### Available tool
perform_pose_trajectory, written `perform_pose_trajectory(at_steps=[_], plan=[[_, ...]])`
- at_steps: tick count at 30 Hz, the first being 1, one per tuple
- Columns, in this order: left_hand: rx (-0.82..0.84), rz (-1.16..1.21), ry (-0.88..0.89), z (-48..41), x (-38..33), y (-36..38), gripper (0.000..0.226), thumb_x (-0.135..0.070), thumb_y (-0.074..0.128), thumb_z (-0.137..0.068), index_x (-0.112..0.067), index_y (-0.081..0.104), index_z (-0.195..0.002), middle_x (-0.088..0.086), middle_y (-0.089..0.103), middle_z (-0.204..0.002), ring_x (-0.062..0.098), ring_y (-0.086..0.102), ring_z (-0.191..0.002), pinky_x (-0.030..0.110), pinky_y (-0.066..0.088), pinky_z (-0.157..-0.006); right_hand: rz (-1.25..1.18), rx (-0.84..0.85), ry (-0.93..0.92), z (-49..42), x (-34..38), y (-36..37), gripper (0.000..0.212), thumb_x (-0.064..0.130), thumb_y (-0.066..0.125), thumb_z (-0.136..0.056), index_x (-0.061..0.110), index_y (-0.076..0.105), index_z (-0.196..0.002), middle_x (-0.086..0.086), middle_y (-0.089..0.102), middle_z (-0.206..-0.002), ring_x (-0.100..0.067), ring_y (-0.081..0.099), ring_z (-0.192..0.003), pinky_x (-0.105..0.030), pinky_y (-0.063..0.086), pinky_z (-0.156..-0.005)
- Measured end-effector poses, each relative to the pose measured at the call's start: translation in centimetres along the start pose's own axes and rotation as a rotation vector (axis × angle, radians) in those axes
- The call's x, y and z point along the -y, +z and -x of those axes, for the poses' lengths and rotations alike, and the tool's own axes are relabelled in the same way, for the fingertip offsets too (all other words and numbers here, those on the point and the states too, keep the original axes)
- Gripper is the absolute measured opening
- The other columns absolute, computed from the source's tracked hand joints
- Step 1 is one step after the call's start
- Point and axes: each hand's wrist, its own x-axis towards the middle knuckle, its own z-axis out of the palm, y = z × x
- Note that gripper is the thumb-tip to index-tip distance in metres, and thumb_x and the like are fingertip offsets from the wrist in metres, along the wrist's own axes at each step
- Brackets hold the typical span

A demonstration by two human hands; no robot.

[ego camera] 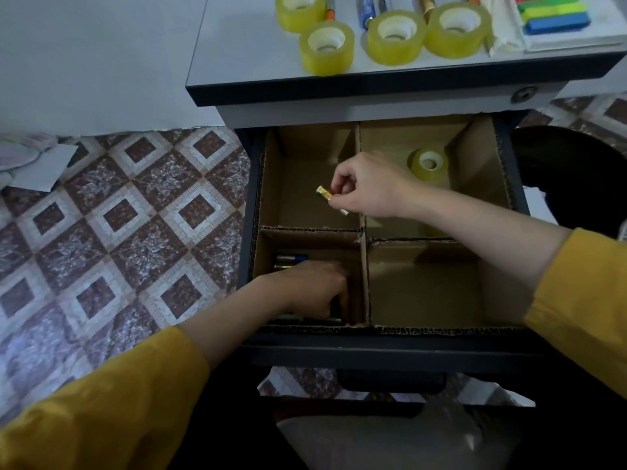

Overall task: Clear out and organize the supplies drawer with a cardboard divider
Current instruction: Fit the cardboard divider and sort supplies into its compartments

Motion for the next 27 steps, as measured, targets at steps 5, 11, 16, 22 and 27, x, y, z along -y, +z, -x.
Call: perform_pose_trajectory(at_steps=[5, 11, 16, 22, 27], plan=[[0.013, 0.057, -0.004, 0.0, 0.1, -0.3, 0.031, -0.004, 0.050, -0.088, -0.014, 0.066, -0.112, 0.005, 0.053, -0.117, 0.020, 0.051, -0.107, 0.032, 0.046, -0.087, -0.004, -0.010, 0.005, 0.0, 0.0, 0.0, 0.012, 0.019, 0.064, -0.086, 0.011, 0.066, -0.094, 0.000, 0.061, -0.083, -0.010, 0.057, -0.076, -0.013, 0.041, -0.063], [-0.269, 0.166, -0.048, 1.2, 1.1, -0.9, 0.026, -0.012, 0.059, -0.088, -0.017, 0.067, -0.113, 0.001, 0.056, -0.116, 0.013, 0.052, -0.107, 0.019, 0.040, -0.093, 0.002, -0.020, 0.005, 0.1, 0.0, 0.0, 0.011, 0.020, 0.065, -0.086, 0.011, 0.067, -0.093, 0.002, 0.060, -0.081, -0.008, 0.054, -0.073, -0.011, 0.039, -0.060], [-0.215, 0.025, -0.121, 1.1, 1.7, -0.2, 0.029, -0.020, 0.057, -0.091, -0.019, 0.063, -0.119, 0.000, 0.060, -0.119, 0.014, 0.055, -0.109, 0.032, 0.046, -0.096, 0.009, -0.027, 0.015, 0.1, 0.0, 0.1, 0.010, 0.020, 0.065, -0.085, 0.013, 0.066, -0.091, 0.004, 0.059, -0.079, -0.006, 0.055, -0.073, -0.011, 0.039, -0.059], [-0.244, -0.139, -0.132, 1.9, 1.5, -0.3, 0.024, -0.017, 0.052, -0.092, -0.016, 0.065, -0.112, 0.002, 0.063, -0.109, 0.018, 0.060, -0.100, 0.033, 0.050, -0.088, -0.088, -0.047, 0.057, 0.3, 0.3, 0.0, 0.007, 0.019, 0.065, -0.086, 0.014, 0.066, -0.090, 0.007, 0.058, -0.075, -0.005, 0.055, -0.069, -0.015, 0.044, -0.060], [-0.687, 0.006, -0.069, 5.9, 1.8, -0.5, 0.015, -0.015, 0.061, -0.087, -0.012, 0.072, -0.097, 0.002, 0.067, -0.097, 0.016, 0.063, -0.085, 0.034, 0.054, -0.076, -0.123, -0.149, -0.013, 2.9, 1.3, -0.4, 0.004, 0.018, 0.065, -0.086, 0.016, 0.065, -0.089, 0.008, 0.060, -0.076, -0.004, 0.057, -0.071, -0.013, 0.045, -0.061]])
